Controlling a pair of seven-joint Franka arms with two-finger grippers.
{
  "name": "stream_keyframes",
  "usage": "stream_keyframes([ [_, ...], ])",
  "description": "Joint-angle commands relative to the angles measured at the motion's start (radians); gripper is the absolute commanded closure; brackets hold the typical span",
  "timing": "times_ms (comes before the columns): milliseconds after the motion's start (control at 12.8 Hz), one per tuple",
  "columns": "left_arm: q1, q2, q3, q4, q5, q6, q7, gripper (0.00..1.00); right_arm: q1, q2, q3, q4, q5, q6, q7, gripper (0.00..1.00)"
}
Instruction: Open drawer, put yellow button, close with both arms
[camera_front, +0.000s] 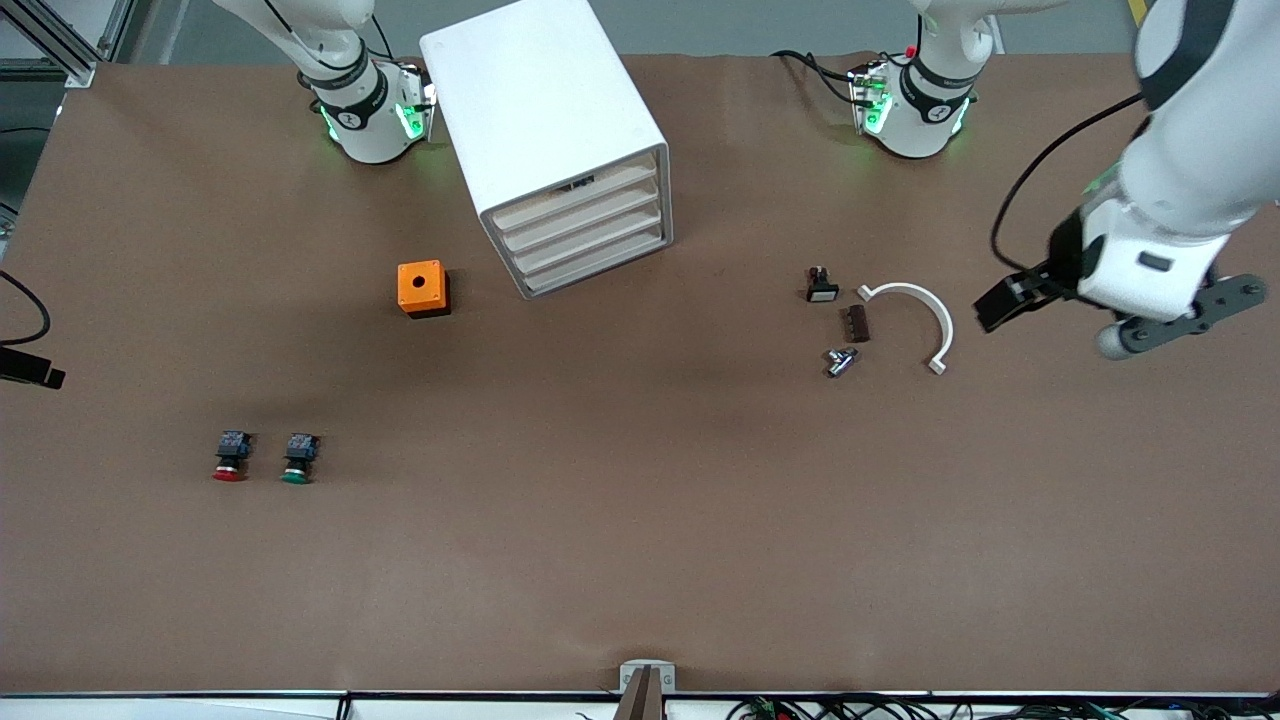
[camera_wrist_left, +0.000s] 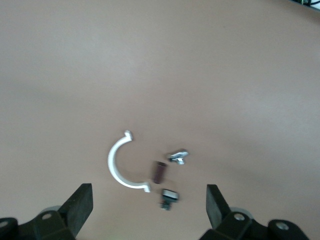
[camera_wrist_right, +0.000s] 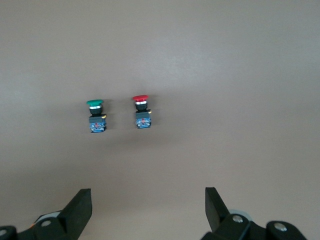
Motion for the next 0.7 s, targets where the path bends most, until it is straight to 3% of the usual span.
stream_keyframes([
  [0,-0.010,-0.157,0.085,-0.129,-0.016,-0.014,0.204,0.00,-0.004,-0.002,0.009,-0.003,0.010,0.010,0.003,0.00],
  [312,-0.019,-0.306,0.120,-0.253,-0.044,-0.035,0.289,0.00,0.013,-0.004,0.012,-0.010,0.012,0.061,-0.008,0.00],
  [625,-0.015,-0.361,0.124,-0.309,-0.053,-0.048,0.402,0.00,0.077,-0.057,0.012,-0.047,0.010,0.054,-0.006,0.00],
])
